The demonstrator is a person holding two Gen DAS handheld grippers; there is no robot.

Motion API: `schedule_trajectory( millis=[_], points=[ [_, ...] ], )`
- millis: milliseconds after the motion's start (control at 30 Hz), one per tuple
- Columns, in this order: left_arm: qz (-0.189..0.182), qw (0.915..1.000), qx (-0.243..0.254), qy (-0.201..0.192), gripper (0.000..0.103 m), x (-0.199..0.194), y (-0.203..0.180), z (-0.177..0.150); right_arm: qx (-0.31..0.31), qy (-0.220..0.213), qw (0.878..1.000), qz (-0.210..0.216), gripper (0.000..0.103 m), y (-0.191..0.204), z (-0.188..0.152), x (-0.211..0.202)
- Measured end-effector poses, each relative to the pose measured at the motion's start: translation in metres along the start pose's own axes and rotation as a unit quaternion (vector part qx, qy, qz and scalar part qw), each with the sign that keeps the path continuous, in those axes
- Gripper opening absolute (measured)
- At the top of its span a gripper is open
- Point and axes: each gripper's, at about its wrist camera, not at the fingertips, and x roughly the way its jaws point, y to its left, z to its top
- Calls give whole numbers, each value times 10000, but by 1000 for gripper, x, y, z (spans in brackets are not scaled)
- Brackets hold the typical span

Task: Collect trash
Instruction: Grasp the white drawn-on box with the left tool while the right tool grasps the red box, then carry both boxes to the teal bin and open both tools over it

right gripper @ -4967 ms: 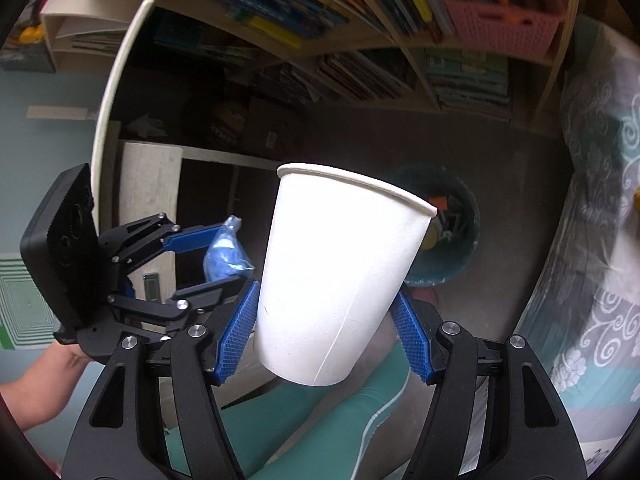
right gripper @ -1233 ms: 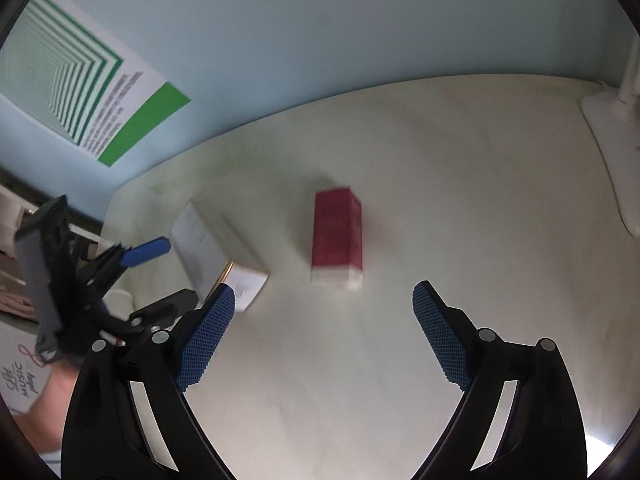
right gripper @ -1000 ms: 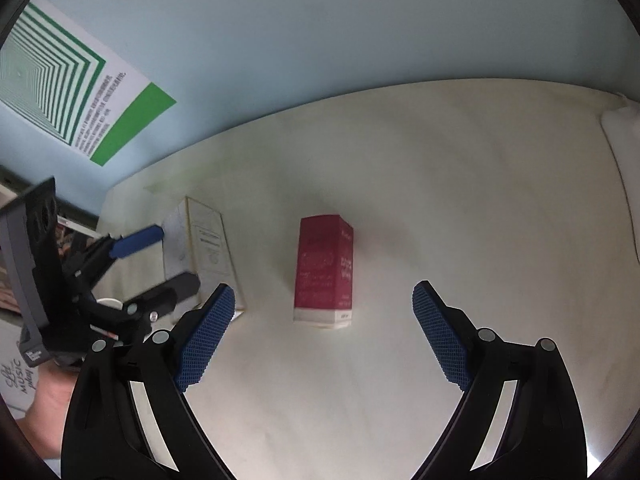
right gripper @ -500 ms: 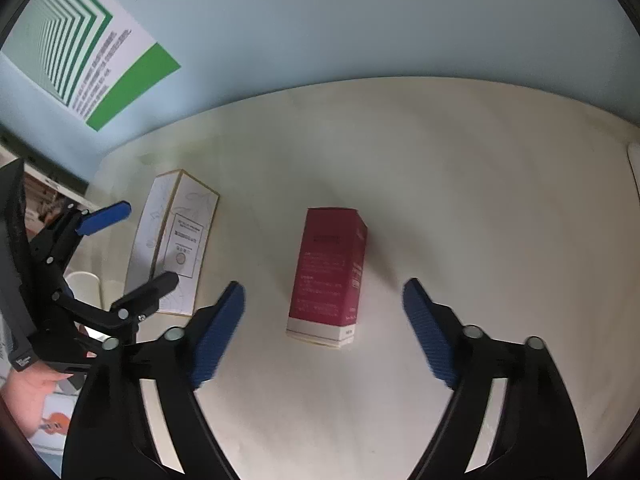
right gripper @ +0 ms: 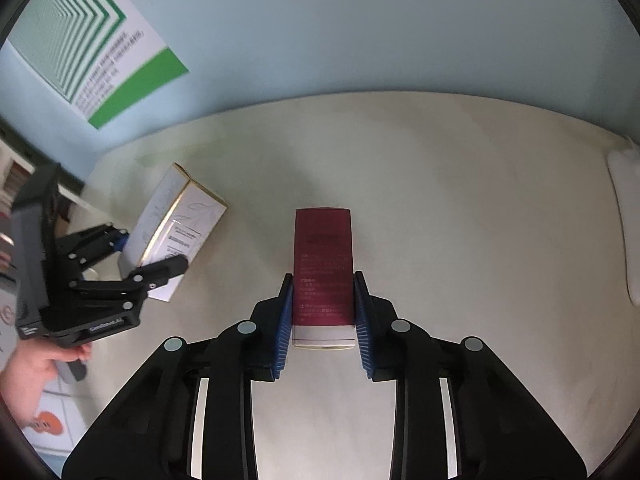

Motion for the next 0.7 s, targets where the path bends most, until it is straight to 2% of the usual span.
schedule_trajectory(
  millis=[200, 433, 600, 633, 700],
  points=[
    [-160, 9981, 534, -249, 47, -36, -26, -3, 387, -292, 9986, 203, 29, -12, -37, -53],
    [-480, 9912, 1184, -358, 47, -70, -90, -28, 746, -610, 9953, 27, 29, -38, -129, -132],
    [-796, 9775, 1928, -328, 47, -82, -171, -46, 1307, -910, 9869, -254, 29, -62, -210, -186],
    [-860, 9742, 2063, -318, 47, -83, -187, -51, 1470, -990, 9836, -324, 29, -68, -235, -199],
    [-1063, 9644, 2405, -289, 47, -84, -233, -64, 1739, -1098, 9776, -437, 29, -75, -274, -221]
  ],
)
